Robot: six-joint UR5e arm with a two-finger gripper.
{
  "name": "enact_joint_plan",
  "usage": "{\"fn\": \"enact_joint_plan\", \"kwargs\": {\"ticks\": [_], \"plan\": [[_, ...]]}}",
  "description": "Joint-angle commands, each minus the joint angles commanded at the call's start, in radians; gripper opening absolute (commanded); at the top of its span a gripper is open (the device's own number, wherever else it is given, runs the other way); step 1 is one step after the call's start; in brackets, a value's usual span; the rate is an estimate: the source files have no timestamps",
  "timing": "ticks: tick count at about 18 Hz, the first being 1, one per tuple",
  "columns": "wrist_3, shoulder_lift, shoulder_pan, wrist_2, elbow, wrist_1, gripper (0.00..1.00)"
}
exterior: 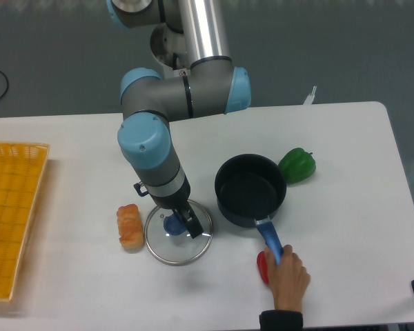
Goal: Pick up the yellow pepper
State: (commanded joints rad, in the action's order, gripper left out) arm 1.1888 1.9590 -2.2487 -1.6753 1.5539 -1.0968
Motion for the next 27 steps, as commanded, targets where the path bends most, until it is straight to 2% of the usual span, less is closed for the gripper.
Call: {"fn": "enact_joint_plan", "kwargs": {"ticks": [10,17,22,27], "plan": [[-0.006,-0.032,-0.029,0.026,0.012,-0.018,1.00],[0.003,-0.058,-0.072,0.054,0.018,-0.064,1.00],[0.155,-0.060,-0.092,0.048,0.015,-0.097,1.00],[0.166,-0.061,-0.091,0.048,0.041,-0.103,1.00]]}}
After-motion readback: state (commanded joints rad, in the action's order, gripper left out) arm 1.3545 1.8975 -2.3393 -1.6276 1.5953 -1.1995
